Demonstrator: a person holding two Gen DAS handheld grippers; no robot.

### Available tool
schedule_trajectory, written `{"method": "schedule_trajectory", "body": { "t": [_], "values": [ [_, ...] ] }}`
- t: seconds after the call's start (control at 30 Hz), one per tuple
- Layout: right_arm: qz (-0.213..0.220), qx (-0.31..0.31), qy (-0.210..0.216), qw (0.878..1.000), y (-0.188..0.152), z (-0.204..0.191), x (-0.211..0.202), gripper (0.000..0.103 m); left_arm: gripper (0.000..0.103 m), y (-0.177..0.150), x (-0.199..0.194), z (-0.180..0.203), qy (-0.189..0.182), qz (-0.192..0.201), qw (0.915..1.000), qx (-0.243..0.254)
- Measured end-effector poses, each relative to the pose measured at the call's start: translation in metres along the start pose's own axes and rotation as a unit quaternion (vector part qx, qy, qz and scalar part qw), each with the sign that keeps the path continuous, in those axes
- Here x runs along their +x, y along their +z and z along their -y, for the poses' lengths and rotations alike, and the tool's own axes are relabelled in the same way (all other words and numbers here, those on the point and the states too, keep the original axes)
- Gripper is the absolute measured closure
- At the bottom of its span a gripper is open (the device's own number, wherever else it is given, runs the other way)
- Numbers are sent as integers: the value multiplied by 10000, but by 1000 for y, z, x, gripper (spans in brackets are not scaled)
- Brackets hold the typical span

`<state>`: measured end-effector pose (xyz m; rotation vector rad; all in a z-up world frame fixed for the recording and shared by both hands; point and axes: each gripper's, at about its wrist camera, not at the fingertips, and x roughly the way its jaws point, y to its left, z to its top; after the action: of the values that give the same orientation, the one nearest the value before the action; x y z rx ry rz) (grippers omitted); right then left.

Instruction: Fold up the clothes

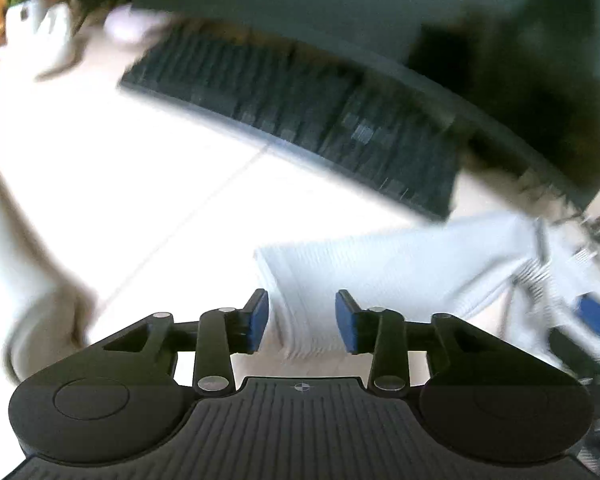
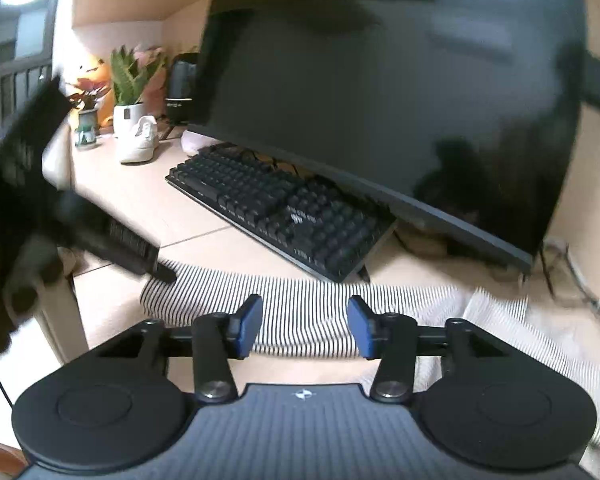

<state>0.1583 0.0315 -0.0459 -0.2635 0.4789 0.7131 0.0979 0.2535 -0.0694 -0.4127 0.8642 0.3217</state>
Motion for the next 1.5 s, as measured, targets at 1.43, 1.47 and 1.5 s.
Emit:
{"method": "schedule_trajectory", "body": {
  "t": [1.43, 1.47, 1.5],
  "values": [
    [1024, 705, -1619, 9789, 32, 94, -26, 96, 43, 44, -74, 79, -1954, 1436, 9693, 422],
    [974, 964, -1858, 9730, 26, 114, -33, 96, 40, 43, -68, 87, -2009, 1305, 9698, 462],
    [920, 1219, -2093, 9659, 19, 134, -40, 96, 39, 42, -61, 95, -2051, 1166, 9705, 491]
  ]
}}
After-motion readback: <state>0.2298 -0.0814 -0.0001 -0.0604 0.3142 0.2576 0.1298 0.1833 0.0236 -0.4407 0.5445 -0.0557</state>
